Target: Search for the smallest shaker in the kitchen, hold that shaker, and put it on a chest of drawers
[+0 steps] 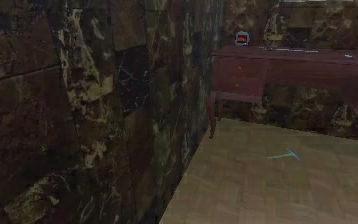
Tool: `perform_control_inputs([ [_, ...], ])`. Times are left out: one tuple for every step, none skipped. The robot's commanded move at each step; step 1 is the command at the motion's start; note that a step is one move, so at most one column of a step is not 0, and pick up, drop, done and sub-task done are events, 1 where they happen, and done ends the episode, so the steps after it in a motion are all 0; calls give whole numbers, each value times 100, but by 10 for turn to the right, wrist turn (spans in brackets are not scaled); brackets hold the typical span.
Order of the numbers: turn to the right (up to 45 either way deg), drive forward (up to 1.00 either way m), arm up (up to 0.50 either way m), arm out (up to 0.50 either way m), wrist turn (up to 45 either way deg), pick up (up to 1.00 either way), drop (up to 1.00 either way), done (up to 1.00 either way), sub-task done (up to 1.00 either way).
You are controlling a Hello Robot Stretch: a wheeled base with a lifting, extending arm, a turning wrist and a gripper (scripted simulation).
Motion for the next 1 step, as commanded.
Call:
perform_control_inputs([
  [60, 0, 0, 0, 0, 0, 0, 0, 0],
])
